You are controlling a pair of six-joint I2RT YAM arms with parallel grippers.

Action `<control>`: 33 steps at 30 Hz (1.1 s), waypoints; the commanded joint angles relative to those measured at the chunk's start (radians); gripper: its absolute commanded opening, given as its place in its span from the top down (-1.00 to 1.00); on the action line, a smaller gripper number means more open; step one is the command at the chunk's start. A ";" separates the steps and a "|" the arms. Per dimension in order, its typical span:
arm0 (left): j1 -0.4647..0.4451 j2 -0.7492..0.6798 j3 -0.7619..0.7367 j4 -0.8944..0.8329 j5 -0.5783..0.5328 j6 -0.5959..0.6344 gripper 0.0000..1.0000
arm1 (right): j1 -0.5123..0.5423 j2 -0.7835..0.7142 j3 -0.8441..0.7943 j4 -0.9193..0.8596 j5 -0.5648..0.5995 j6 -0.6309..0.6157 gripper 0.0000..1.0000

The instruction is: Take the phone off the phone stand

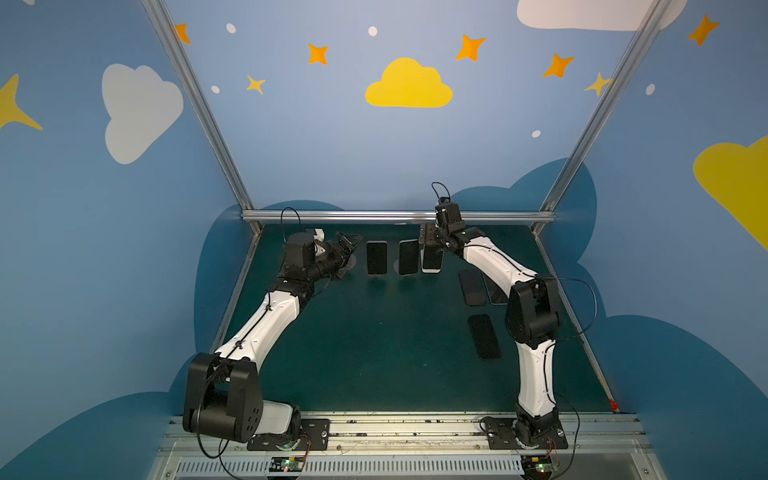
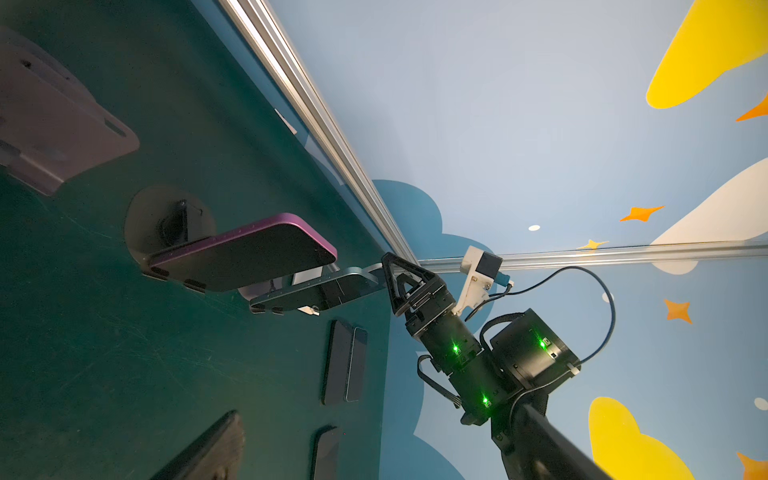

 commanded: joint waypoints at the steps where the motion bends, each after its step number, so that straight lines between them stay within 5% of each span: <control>1: 0.007 0.011 0.014 0.032 0.014 -0.005 -1.00 | 0.003 0.019 -0.003 0.019 0.032 0.031 -0.84; 33: 0.030 0.029 -0.004 0.082 0.028 -0.036 -1.00 | 0.002 0.056 -0.058 0.060 -0.011 0.042 -0.56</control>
